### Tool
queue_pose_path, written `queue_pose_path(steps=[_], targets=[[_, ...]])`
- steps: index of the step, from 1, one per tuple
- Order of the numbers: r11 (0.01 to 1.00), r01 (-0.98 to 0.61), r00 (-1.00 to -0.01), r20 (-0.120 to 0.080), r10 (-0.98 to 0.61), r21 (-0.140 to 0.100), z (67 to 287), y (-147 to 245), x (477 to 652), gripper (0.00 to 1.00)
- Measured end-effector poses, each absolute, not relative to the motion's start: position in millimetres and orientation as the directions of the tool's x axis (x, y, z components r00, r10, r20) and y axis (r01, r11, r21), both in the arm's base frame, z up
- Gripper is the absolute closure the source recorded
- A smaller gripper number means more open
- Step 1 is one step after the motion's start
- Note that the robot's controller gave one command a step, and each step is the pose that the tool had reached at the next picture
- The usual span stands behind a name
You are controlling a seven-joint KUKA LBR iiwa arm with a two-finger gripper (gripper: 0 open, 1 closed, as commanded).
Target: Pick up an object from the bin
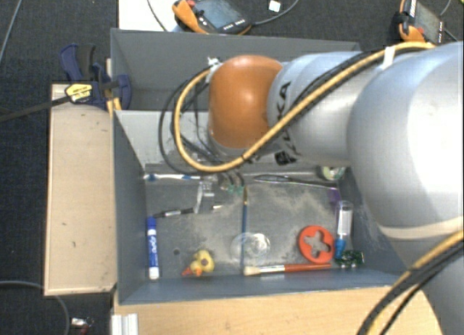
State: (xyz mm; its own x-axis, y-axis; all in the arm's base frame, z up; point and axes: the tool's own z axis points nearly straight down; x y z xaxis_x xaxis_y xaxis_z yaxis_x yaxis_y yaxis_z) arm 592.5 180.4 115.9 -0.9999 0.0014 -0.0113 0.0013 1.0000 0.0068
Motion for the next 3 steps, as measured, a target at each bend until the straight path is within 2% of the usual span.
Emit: queue_pose_path(steps=[1, 2, 3], targets=[[0.999, 0.034, -0.999, -0.001, 0.034, 0.003, 100.7, 178.8, 586.5, 0.00], [0.995, 0.101, -0.995, -0.007, 0.101, 0.007, 69.5, 177.7, 576.5, 0.00], [0.979, 0.201, -0.979, -0.008, 0.201, 0.008, 70.8, 184.8, 582.6, 1.00]])
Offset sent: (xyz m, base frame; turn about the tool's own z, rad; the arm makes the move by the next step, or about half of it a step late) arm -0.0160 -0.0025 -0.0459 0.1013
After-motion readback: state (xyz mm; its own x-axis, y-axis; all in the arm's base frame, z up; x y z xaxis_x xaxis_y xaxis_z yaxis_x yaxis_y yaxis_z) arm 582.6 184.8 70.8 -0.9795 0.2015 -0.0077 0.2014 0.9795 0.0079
